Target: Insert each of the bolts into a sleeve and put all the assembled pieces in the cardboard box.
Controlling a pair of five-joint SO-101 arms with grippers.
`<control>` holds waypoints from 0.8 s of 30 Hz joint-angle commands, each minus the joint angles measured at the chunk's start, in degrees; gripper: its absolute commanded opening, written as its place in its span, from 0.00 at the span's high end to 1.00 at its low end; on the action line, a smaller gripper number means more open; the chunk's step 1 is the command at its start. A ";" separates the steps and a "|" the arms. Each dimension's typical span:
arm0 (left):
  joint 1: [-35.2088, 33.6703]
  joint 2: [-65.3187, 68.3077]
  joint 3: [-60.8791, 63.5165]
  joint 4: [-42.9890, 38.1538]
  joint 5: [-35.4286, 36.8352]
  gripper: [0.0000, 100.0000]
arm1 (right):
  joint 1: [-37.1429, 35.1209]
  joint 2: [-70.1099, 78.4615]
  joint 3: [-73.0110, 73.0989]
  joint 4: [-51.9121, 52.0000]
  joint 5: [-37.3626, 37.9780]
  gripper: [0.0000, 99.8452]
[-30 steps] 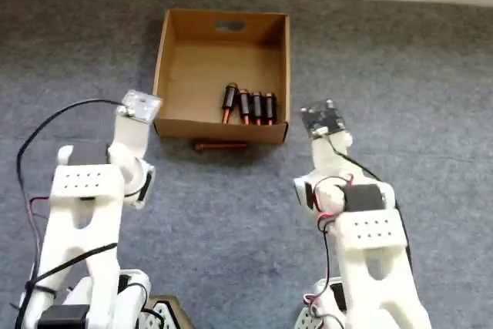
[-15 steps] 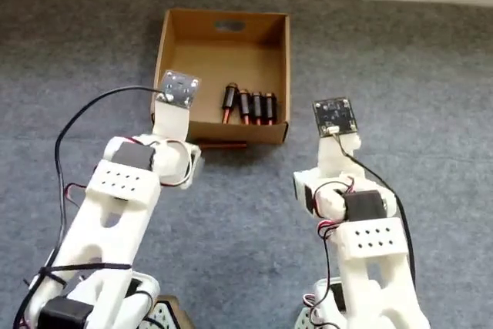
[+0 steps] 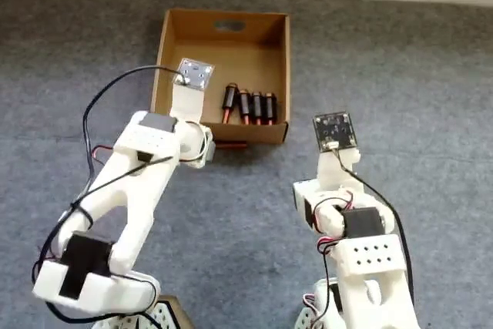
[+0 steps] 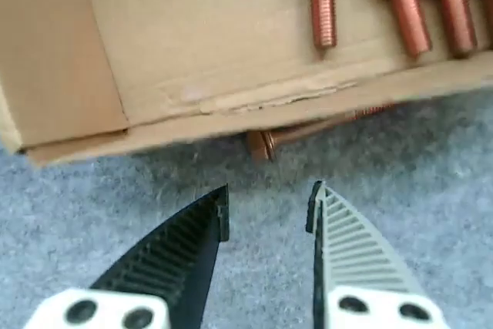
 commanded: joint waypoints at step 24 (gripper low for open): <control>1.01 13.14 -9.98 -4.48 0.44 0.84 | -0.66 -1.45 1.01 -1.01 -0.18 0.99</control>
